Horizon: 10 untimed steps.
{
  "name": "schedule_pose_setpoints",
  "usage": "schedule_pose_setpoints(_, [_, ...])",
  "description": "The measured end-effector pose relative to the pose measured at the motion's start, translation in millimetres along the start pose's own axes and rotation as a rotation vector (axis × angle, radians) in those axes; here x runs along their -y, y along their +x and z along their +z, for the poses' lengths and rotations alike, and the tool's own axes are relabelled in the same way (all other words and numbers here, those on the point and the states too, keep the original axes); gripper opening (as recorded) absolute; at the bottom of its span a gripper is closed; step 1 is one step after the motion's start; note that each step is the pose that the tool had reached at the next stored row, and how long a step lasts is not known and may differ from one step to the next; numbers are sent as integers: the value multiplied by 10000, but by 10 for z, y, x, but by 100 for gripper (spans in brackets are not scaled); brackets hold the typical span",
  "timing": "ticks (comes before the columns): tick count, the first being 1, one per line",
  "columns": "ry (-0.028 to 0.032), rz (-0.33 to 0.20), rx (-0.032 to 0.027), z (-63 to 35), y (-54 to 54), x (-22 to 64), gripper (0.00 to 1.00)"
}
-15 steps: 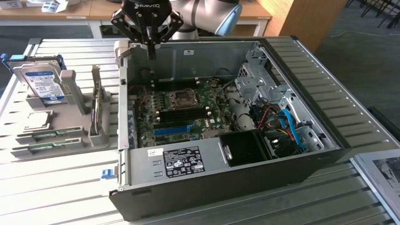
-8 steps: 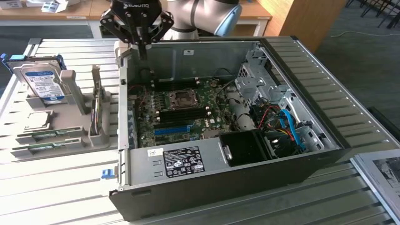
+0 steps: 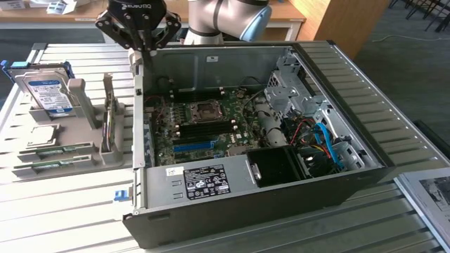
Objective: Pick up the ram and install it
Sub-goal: 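Reach for the ram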
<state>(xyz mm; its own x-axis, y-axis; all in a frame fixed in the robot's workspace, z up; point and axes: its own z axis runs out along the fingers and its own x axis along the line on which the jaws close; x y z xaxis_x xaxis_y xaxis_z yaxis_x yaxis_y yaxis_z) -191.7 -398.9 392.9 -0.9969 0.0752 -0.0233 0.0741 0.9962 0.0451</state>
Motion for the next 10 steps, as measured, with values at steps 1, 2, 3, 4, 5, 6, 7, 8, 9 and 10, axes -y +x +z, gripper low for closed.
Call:
schedule_pose_setpoints(1, [1, 1, 0, -1, 26, 2, 10])
schedule_pose_setpoints(2, [1, 2, 0, -1, 52, 4, 10])
schedule_pose_setpoints(3, [0, 2, 0, -1, 80, 5, 10])
schedule_pose_setpoints(4, [0, 1, 0, -2, 110, 8, 10])
schedule_pose_setpoints(5, [0, 1, 0, -3, 139, 10, 10])
schedule_pose_setpoints(6, [0, 0, 1, -3, 167, 12, 10])
schedule_pose_setpoints(7, [0, 1, 1, -3, 195, 15, 10])
schedule_pose_setpoints(8, [0, 2, 0, -4, 223, 16, 10])
schedule_pose_setpoints(9, [0, 1, 1, -4, 251, 19, 10])
schedule_pose_setpoints(10, [0, 2, 1, -4, 280, 21, 10])
